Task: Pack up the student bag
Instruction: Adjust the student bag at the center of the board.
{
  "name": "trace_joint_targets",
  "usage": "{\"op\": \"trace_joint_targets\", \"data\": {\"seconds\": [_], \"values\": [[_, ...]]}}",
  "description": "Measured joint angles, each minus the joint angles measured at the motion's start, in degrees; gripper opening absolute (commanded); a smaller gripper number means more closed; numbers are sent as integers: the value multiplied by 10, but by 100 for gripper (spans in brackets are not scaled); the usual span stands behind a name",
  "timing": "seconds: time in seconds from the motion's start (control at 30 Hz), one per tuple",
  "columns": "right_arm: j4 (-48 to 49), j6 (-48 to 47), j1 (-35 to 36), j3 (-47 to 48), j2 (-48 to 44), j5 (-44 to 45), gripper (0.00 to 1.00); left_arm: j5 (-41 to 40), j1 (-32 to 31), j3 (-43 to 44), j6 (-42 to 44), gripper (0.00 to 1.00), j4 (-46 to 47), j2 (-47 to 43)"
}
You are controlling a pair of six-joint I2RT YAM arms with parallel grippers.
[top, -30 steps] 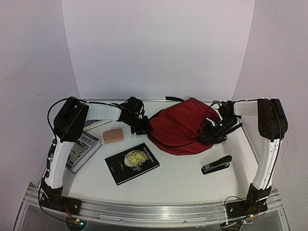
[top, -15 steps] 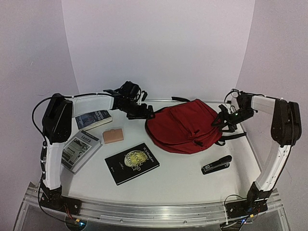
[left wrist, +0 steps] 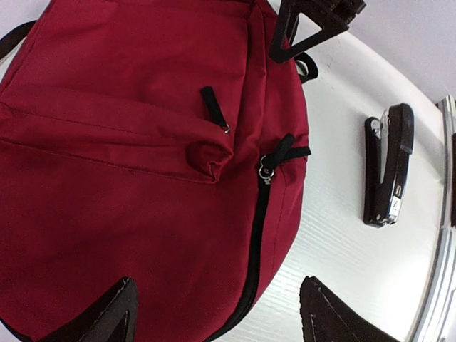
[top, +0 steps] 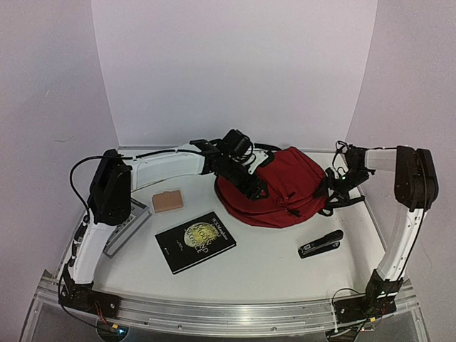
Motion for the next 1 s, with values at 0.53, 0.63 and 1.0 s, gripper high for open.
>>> {"op": "trace_joint_targets", "data": {"seconds": [0.53,0.63,1.0], "values": [[81,50,21,-69,0,-73,7,21,-25,138,121,67,-45,108],[93,54,25,-77,0,-83,0,11,-31,146,128,66,-56,123],[103,55,64,-87,-2,-97,0,-15,-41,154,138,63,-59,152]]}}
